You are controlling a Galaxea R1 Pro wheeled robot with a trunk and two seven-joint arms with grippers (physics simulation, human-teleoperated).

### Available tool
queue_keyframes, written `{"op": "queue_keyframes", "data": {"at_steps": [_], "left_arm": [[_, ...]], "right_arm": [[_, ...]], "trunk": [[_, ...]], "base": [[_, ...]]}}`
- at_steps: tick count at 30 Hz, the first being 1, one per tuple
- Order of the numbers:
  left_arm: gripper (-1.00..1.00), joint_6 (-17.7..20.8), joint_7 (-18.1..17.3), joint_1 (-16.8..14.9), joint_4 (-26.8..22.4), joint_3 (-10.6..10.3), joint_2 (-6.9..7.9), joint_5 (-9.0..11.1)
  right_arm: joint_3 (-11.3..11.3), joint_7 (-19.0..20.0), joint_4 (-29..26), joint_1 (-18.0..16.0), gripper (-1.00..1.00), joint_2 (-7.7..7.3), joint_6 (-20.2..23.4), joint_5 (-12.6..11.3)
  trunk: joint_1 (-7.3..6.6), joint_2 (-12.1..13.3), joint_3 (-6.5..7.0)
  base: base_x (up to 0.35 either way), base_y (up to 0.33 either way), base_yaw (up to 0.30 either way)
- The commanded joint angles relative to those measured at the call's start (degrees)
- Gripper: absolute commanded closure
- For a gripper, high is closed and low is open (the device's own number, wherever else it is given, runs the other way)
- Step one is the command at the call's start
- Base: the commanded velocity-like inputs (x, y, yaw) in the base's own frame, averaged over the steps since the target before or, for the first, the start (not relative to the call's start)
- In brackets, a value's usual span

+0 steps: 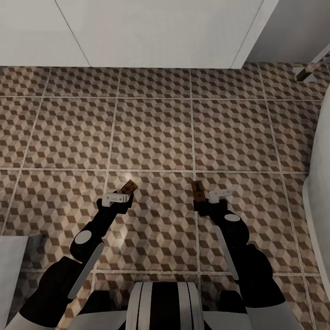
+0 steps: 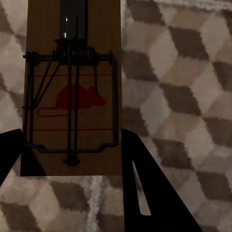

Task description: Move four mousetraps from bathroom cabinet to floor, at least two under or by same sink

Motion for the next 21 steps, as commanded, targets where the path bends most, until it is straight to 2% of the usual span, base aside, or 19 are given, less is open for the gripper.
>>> {"op": "queue_keyframes", "data": {"at_steps": [1, 21], "left_arm": [[1.00, 0.20, 0.54, -0.04, -0.08, -0.18, 0.07, 0.59], [1.00, 0.20, 0.57, -0.04, -0.08, -0.18, 0.07, 0.59]], "right_arm": [[0.06, -0.04, -0.06, -0.03, 1.00, 0.00, 0.33, 0.23], [0.11, -0.04, -0.06, -0.01, 1.00, 0.00, 0.33, 0.26]], "trunk": [[0.02, -0.03, -0.03], [0.48, -0.27, -0.03]], "base": [[0.000, 0.000, 0.000], [0.000, 0.000, 0.000]]}}
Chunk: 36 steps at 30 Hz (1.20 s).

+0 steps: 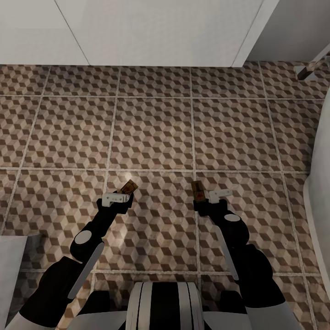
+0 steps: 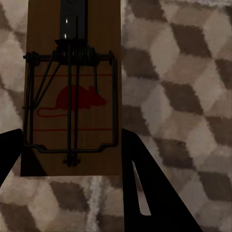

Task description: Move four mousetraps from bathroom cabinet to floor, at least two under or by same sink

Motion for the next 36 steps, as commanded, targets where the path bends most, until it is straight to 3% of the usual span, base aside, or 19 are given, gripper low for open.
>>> {"op": "queue_keyframes", "data": {"at_steps": [1, 7, 16, 36], "left_arm": [[1.00, 0.20, 0.53, -0.04, -0.08, -0.18, 0.07, 0.59], [1.00, 0.37, 0.50, -0.04, -0.07, -0.20, 0.07, 0.64], [1.00, 1.81, 0.57, -0.04, -0.07, -2.45, 0.07, 0.60], [1.00, 1.87, 0.58, -0.04, -0.08, -2.56, 0.07, 0.59]], "right_arm": [[0.08, -0.03, -0.06, 0.00, 1.00, 0.00, 0.33, 0.24], [0.03, -0.03, -0.06, -0.01, 1.00, 0.00, 0.33, 0.24], [0.06, -0.03, -0.06, -0.02, 1.00, 0.00, 0.33, 0.22], [0.10, -0.02, -0.06, -0.02, 1.00, 0.03, 0.33, 0.19]], "trunk": [[-0.01, -0.01, -0.03], [-0.01, -0.01, -0.03], [-0.01, -0.01, -0.03], [-0.01, -0.01, -0.03]], "base": [[0.000, 0.000, 0.000], [0.000, 0.000, 0.000], [0.026, 0.000, 0.000], [0.284, 0.030, 0.000]]}}
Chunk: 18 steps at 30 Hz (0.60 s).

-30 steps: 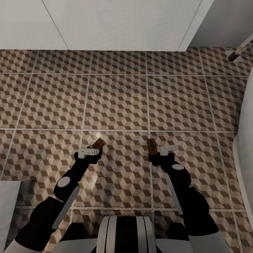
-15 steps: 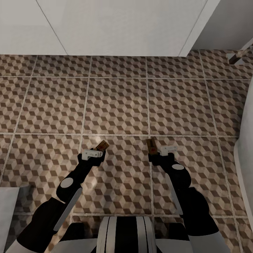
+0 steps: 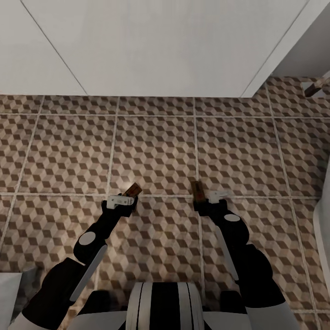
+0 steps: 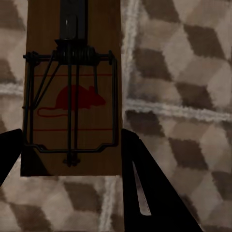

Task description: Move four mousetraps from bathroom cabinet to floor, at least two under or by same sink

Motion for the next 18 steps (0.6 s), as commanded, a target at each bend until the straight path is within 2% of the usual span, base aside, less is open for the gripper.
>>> {"op": "queue_keyframes", "data": {"at_steps": [1, 12, 18], "left_arm": [[1.00, 0.19, 0.57, -0.04, -0.07, -0.19, 0.07, 0.59], [1.00, 0.19, 0.57, -0.04, -0.07, -0.19, 0.07, 0.59], [1.00, 0.19, 0.57, -0.04, -0.07, -0.20, 0.07, 0.59]], "right_arm": [[0.06, -0.04, -0.06, -0.01, 1.00, 0.00, 0.34, 0.23], [0.06, 0.03, -0.06, -0.03, 1.00, -0.01, 0.34, 0.23], [0.06, 0.04, -0.06, -0.03, 1.00, -0.01, 0.34, 0.23]], "trunk": [[0.02, -0.01, -0.03], [0.02, -0.01, -0.03], [0.02, -0.01, -0.03]], "base": [[0.297, 0.083, 0.000], [0.254, 0.074, 0.000], [0.081, 0.009, 0.000]]}}
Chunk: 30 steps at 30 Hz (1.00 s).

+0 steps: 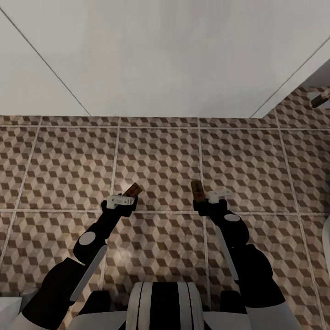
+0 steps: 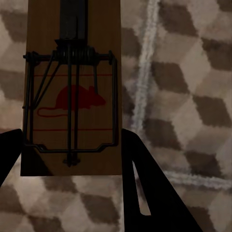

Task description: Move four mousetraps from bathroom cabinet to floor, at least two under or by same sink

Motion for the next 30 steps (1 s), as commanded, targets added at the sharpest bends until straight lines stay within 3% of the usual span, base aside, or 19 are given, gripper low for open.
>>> {"op": "queue_keyframes", "data": {"at_steps": [1, 12, 30], "left_arm": [[1.00, 0.20, 0.57, -0.04, -0.08, -0.18, 0.07, 0.59], [1.00, 0.20, 0.57, -0.04, -0.08, -0.26, 0.07, 0.61], [1.00, 0.20, 0.57, -0.04, 0.00, -0.26, 0.07, 0.68]], "right_arm": [[0.06, -0.04, -0.06, -0.02, 1.00, 0.03, 0.33, 0.23], [0.06, -0.04, -0.06, -0.02, 1.00, 0.02, 0.33, 0.23], [0.06, -0.04, -0.06, 0.01, 1.00, 0.06, 0.33, 0.23]], "trunk": [[0.00, -0.01, -0.03], [0.00, -0.01, -0.03], [0.00, -0.01, -0.03]], "base": [[0.017, 0.002, 0.000], [0.011, 0.000, 0.000], [0.106, 0.000, 0.000]]}}
